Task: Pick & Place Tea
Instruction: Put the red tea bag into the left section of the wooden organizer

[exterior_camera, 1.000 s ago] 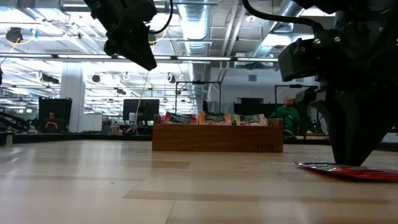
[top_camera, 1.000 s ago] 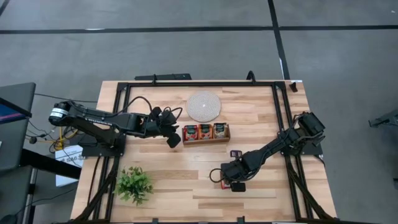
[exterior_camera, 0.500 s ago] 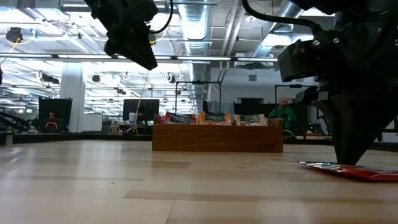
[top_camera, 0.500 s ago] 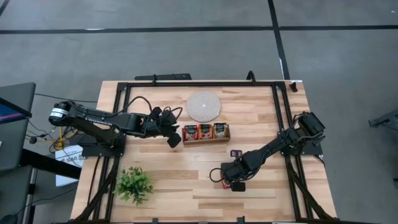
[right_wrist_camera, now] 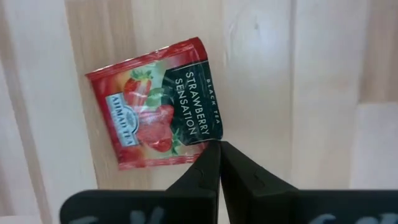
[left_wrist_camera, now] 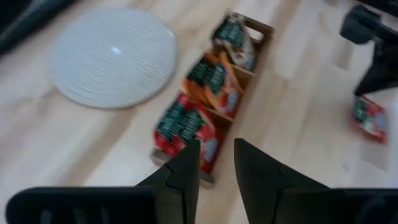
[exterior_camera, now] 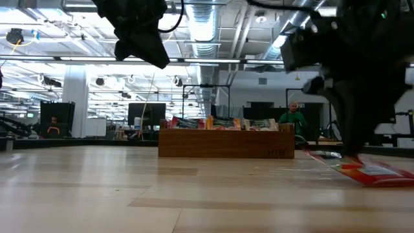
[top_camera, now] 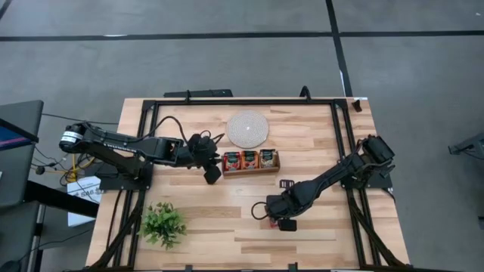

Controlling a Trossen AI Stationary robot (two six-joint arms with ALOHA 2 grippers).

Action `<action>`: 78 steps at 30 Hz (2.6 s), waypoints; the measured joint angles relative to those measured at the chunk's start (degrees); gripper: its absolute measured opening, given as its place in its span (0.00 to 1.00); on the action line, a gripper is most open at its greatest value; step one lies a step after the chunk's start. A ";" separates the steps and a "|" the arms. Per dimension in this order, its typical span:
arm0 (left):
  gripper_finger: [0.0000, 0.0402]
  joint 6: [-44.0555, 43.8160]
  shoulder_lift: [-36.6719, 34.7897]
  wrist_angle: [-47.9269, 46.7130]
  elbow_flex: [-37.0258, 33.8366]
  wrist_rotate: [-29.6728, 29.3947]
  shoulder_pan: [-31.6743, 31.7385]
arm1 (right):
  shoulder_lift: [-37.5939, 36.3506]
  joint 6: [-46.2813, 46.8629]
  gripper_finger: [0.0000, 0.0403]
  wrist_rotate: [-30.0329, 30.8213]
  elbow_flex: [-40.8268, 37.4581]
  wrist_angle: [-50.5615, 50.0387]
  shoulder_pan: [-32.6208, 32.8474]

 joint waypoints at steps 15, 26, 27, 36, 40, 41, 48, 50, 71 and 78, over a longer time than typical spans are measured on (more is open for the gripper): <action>0.22 -4.50 0.00 3.16 0.00 17.48 0.00 | -0.12 -6.64 0.00 8.46 15.54 -10.09 -3.57; 0.22 0.33 0.09 12.77 0.00 23.93 -0.07 | -0.13 -13.22 0.00 13.40 23.25 -10.26 -9.51; 0.22 0.75 0.16 13.21 0.00 24.08 -0.07 | -0.13 -13.89 0.00 14.07 23.71 -10.20 -9.86; 0.22 1.01 5.40 14.97 0.00 23.83 -0.13 | -0.13 -18.80 0.00 15.01 27.19 -7.86 -12.40; 0.22 1.03 6.91 16.96 0.00 23.16 -0.13 | -0.13 -19.52 0.00 14.93 27.22 -7.72 -12.94; 0.22 1.03 6.91 16.93 0.00 22.82 -0.13 | -0.13 -19.59 0.00 14.95 27.23 -7.80 -12.97; 0.22 2.15 6.87 20.23 0.00 21.91 -0.13 | -0.13 -20.51 0.00 14.95 27.22 -7.61 -12.98; 0.22 2.10 6.87 20.10 0.00 21.91 -0.13 | -0.13 -20.52 0.00 14.95 27.22 -7.50 -13.03; 0.00 0.84 6.82 18.68 0.00 18.93 -0.02 | -0.13 -20.96 0.00 14.76 27.15 -6.86 -13.35; 0.00 2.77 6.80 13.19 0.00 11.85 -0.02 | -0.51 -21.96 0.07 14.62 27.12 -10.04 -13.33</action>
